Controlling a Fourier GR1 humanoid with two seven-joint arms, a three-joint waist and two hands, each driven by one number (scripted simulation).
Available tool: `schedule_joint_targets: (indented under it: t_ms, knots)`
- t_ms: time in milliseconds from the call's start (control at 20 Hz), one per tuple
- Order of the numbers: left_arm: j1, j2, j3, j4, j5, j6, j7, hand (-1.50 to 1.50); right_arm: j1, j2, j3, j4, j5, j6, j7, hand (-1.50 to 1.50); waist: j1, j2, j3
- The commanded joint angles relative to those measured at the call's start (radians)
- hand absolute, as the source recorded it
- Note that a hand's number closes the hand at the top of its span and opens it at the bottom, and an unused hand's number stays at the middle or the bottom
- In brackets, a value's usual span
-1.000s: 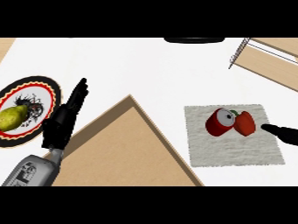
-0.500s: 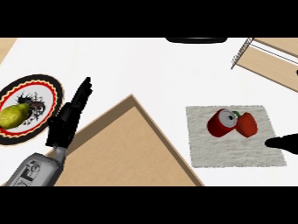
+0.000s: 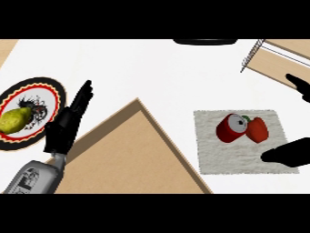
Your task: Pick the can from the placemat and place it in the tiered shelf
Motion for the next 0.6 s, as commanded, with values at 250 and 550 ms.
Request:
schedule_joint_targets:
  t_ms: [250, 550]
  knots:
    - [0.003, -0.070, 0.031, 0.010, -0.079, -0.017, -0.001, 0.00, -0.059, 0.155, 0.017, -0.009, 0.167, 0.077, 0.123, -1.50, -0.003, 0.001, 0.001]
    - [0.036, -0.069, 0.067, -0.046, -0.091, -0.046, 0.043, 0.00, -0.031, 0.229, 0.009, 0.009, 0.269, 0.092, 0.112, -1.50, -0.003, 0.000, 0.001]
